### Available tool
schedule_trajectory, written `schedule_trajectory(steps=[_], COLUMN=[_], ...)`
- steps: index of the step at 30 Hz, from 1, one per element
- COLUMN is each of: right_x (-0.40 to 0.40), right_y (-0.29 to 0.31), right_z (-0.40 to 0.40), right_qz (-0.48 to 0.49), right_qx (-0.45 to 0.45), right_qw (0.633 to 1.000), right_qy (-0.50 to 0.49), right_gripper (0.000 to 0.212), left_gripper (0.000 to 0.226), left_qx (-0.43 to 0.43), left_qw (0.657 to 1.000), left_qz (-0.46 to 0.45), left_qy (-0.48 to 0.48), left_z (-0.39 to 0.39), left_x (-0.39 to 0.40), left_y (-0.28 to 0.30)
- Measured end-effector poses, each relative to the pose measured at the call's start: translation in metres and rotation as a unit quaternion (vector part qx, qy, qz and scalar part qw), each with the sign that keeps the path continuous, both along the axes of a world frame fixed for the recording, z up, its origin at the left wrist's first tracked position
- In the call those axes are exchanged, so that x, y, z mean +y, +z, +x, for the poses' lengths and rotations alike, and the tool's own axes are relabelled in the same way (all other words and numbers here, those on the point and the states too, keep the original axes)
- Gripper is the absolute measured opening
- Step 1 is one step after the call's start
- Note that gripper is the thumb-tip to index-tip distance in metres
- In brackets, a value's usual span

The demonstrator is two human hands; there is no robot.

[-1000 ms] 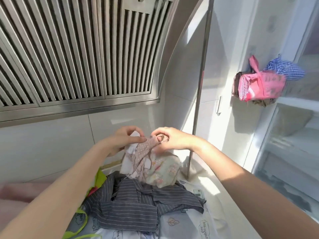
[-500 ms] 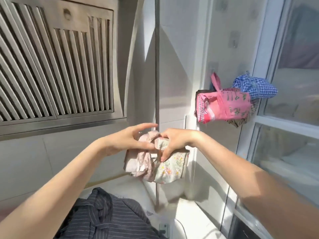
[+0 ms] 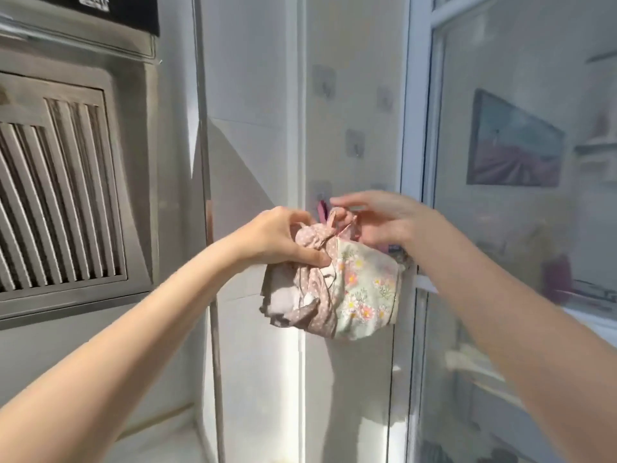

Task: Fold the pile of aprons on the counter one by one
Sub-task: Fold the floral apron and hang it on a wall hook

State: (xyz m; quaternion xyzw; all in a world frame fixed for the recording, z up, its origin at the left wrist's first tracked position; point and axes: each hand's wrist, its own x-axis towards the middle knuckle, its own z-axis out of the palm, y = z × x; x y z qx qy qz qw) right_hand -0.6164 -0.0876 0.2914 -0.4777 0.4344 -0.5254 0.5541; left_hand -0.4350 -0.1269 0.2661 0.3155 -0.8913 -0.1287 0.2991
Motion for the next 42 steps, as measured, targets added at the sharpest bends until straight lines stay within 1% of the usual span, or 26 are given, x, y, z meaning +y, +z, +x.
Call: schedule_trajectory(steps=[1,3,4,5,6,7,8,10,12,13,14,17,19,22,24,29,31,33,37,40,42], right_x=[0.003,0.006,0.005,0.001,-0.004,-0.01,-0.019,-0.036,-0.051,-0.056,-0.06,-0.073,-0.086,-0.11,-0.124,-0.152,-0.161,-0.17,-0.179,-0.178,-0.178], right_y=[0.01,0.032,0.043,0.05,0.058,0.067,0.074,0.092,0.107,0.117,0.121,0.133,0.139,0.146,0.147,0.154,0.16,0.165,0.172,0.174,0.173], right_z=[-0.005,-0.018,-0.024,-0.027,-0.03,-0.034,-0.039,-0.054,-0.068,-0.075,-0.079,-0.108,-0.13,-0.16,-0.173,-0.184,-0.182,-0.179,-0.181,-0.185,-0.187], right_qz=[-0.01,-0.077,-0.121,-0.16,-0.196,-0.229,-0.257,-0.291,-0.311,-0.324,-0.331,-0.352,-0.348,-0.356,-0.355,-0.373,-0.382,-0.376,-0.359,-0.341,-0.321], right_qx=[-0.052,-0.144,-0.174,-0.185,-0.171,-0.126,-0.056,0.091,0.192,0.228,0.261,0.316,0.351,0.372,0.384,0.378,0.367,0.367,0.383,0.398,0.408], right_qw=[0.998,0.983,0.97,0.958,0.948,0.938,0.923,0.876,0.827,0.803,0.78,0.715,0.691,0.681,0.676,0.675,0.678,0.682,0.68,0.688,0.704], right_qy=[-0.021,-0.086,-0.118,-0.148,-0.184,-0.228,-0.283,-0.373,-0.427,-0.445,-0.463,-0.515,-0.528,-0.52,-0.52,-0.512,-0.51,-0.509,-0.512,-0.502,-0.485], right_gripper=[0.027,0.023,0.025,0.03,0.033,0.035,0.034,0.028,0.027,0.027,0.03,0.035,0.027,0.009,0.004,0.005,0.006,0.006,0.004,0.008,0.012], left_gripper=[0.054,0.06,0.063,0.064,0.062,0.057,0.051,0.044,0.037,0.032,0.031,0.054,0.051,0.045,0.043,0.042,0.043,0.043,0.043,0.041,0.04], left_qx=[0.013,0.038,0.045,0.053,0.064,0.077,0.088,0.111,0.134,0.143,0.144,0.129,0.121,0.123,0.118,0.129,0.121,0.112,0.106,0.08,0.064], left_qw=[1.0,0.998,0.997,0.997,0.996,0.996,0.995,0.992,0.989,0.988,0.988,0.988,0.987,0.985,0.984,0.978,0.969,0.961,0.957,0.948,0.943], left_qz=[-0.014,-0.037,-0.044,-0.043,-0.039,-0.037,-0.034,-0.043,-0.051,-0.055,-0.055,-0.084,-0.101,-0.117,-0.128,-0.149,-0.186,-0.213,-0.228,-0.264,-0.286], left_qy=[0.007,0.023,0.031,0.038,0.038,0.035,0.031,0.033,0.03,0.025,0.024,0.031,0.033,0.041,0.047,0.07,0.108,0.136,0.146,0.156,0.155], left_z=[-0.006,-0.023,-0.032,-0.04,-0.049,-0.059,-0.068,-0.087,-0.107,-0.12,-0.129,-0.167,-0.189,-0.223,-0.239,-0.25,-0.249,-0.248,-0.247,-0.246,-0.243], left_x=[0.0,0.0,-0.001,-0.002,-0.004,-0.008,-0.011,-0.017,-0.023,-0.027,-0.031,-0.047,-0.059,-0.078,-0.089,-0.118,-0.128,-0.136,-0.141,-0.138,-0.135], left_y=[0.009,0.034,0.046,0.056,0.064,0.073,0.079,0.092,0.102,0.111,0.113,0.126,0.131,0.133,0.13,0.135,0.142,0.147,0.153,0.152,0.155])
